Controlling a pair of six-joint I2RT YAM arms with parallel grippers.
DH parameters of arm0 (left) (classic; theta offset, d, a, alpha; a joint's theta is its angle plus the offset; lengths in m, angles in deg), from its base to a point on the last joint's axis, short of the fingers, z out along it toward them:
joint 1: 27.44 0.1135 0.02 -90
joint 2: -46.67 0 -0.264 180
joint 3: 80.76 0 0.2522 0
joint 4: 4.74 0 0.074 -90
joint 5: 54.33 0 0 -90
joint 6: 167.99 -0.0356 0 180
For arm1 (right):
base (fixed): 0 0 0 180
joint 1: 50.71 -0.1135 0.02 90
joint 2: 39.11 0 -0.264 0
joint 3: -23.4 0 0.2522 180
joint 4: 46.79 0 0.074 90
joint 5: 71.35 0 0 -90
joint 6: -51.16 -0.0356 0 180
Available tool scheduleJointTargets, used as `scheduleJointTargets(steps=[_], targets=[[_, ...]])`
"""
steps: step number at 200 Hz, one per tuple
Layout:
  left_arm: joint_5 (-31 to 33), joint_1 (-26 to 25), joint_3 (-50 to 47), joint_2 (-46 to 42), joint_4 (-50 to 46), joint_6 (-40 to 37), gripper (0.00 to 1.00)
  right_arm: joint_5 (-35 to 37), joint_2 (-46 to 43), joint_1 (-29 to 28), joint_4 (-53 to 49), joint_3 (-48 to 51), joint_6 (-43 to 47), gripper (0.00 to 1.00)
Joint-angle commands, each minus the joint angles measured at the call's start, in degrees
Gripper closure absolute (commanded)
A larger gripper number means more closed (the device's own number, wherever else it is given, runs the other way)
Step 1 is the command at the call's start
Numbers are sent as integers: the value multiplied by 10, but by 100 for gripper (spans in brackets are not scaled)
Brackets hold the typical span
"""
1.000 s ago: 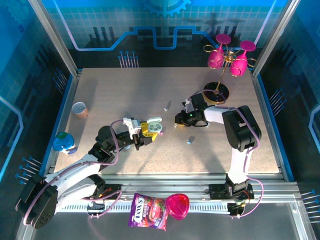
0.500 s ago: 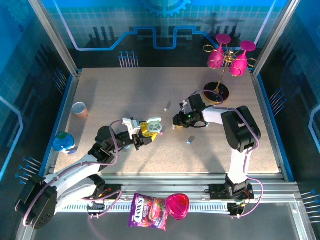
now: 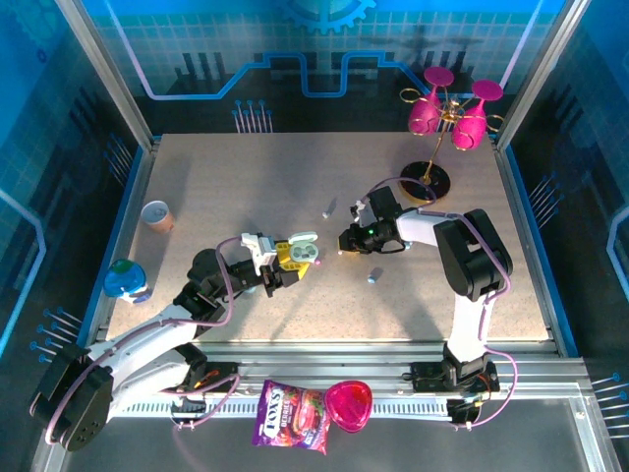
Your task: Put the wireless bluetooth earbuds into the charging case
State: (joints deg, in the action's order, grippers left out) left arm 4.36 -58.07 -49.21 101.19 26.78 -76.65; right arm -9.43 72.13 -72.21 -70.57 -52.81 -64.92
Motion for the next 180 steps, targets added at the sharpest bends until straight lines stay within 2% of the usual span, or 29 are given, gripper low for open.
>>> scheduleJointTargets(steps=[1,28,50,68,110,130,150,180], targets=[[-6,-4,-7,-12,10,-9,77,8,-8,-12,-25,-13,11,80],[-5,-5,-7,-12,9,-10,77,17,-22,-13,-29,-10,14,81],[0,-5,-8,-11,8,-10,77,53,-58,-14,-39,-3,18,81],[7,-5,-9,-10,6,-14,77,117,-99,-20,-62,-1,28,81],[26,-5,-12,-1,15,-14,77,321,-185,-57,-161,-30,69,80],[36,-4,-11,13,25,-14,77,390,-216,-75,-202,-46,73,80],[47,-4,-10,36,43,-12,77,428,-243,-86,-234,-59,64,80],[52,-4,-6,79,85,-6,77,439,-272,-96,-261,-67,40,82]])
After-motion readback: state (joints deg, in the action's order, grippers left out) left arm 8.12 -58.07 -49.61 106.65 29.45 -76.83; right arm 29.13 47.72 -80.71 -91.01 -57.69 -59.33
